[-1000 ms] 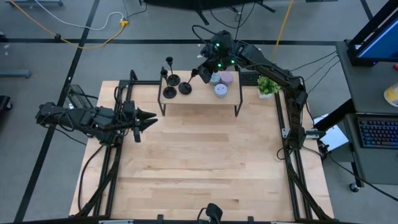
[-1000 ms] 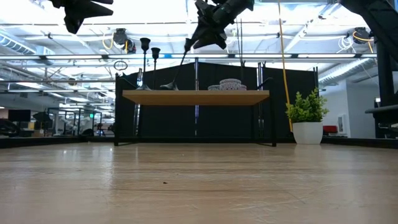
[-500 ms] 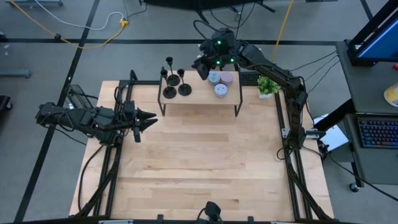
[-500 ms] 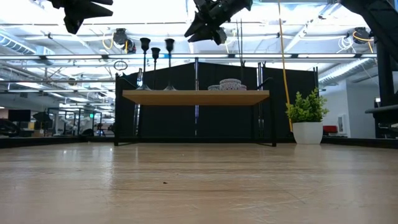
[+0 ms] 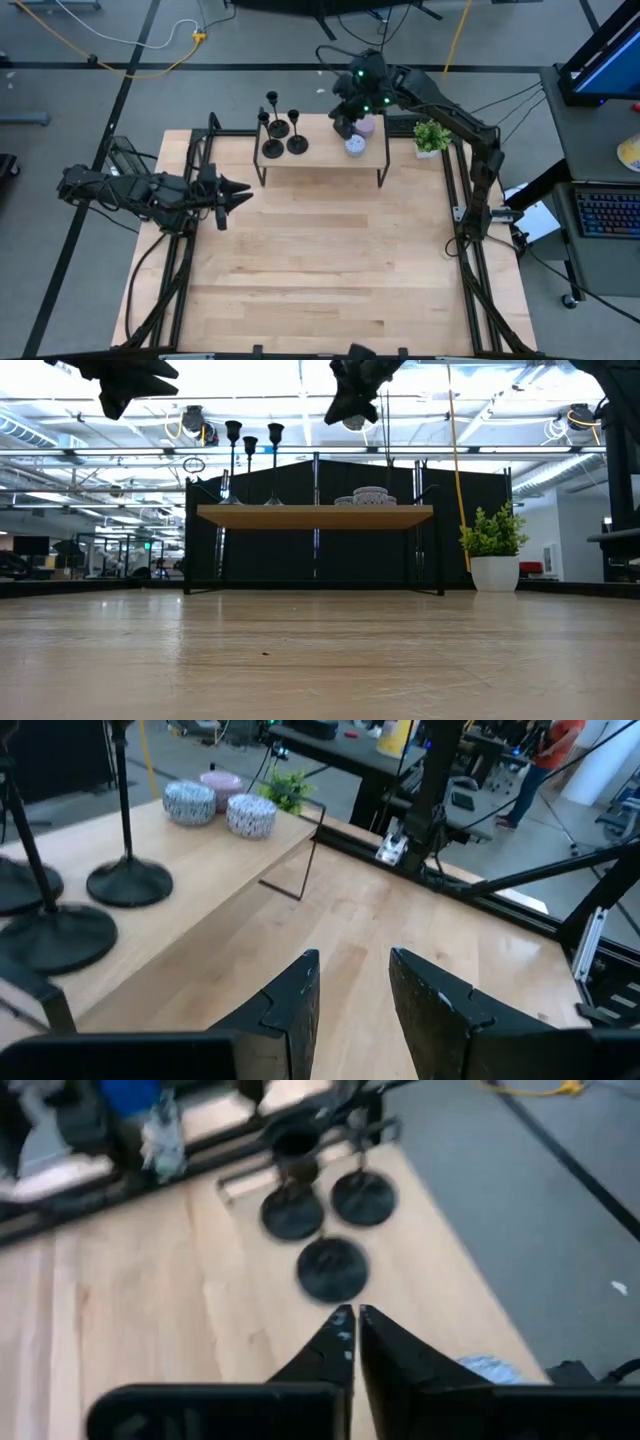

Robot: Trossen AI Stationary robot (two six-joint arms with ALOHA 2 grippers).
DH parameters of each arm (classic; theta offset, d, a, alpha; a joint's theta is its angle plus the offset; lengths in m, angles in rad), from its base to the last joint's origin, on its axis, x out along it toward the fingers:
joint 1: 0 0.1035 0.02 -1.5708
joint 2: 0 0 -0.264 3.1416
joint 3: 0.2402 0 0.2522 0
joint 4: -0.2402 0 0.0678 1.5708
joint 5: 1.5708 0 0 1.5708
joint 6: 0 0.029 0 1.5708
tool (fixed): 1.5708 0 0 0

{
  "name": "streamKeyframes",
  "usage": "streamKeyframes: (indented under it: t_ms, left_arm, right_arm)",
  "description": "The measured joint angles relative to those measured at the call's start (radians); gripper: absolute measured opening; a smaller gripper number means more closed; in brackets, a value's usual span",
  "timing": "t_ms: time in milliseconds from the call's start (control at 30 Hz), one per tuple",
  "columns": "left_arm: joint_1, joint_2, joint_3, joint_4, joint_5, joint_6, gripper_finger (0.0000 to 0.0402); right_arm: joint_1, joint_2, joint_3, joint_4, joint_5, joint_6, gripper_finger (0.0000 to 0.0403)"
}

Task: Pick & Place candle stick holders
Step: Return to Home Position

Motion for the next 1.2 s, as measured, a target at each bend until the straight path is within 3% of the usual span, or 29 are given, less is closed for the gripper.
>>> streamKeyframes:
  t_ms: [300, 600, 767, 967, 1200]
  left_arm:
    - [-0.001, -0.019, 0.0, -0.05, 0.066, -0.009, 0.0129]
    - [-0.056, -0.161, 0.0, -0.142, 0.062, 0.019, 0.0129]
    - [-0.089, -0.217, -0.009, -0.146, 0.061, 0.069, 0.0129]
    - [-0.104, -0.274, -0.062, -0.146, 0.061, 0.075, 0.0129]
    - [-0.103, -0.394, -0.143, -0.091, 0.072, 0.102, 0.0129]
  right_arm:
    - [0.099, -0.017, 0.0, -0.038, 0.005, -0.045, 0.0003]
    - [0.191, -0.064, -0.052, -0.034, 0.181, -0.014, 0.0001]
    - [0.225, -0.234, -0.323, 0.129, 0.286, 0.054, 0.0001]
    - [0.239, -0.537, -0.752, 0.414, 0.288, 0.146, 0.0001]
    - [0.238, -0.866, -1.14, 0.59, 0.284, 0.18, 0.0004]
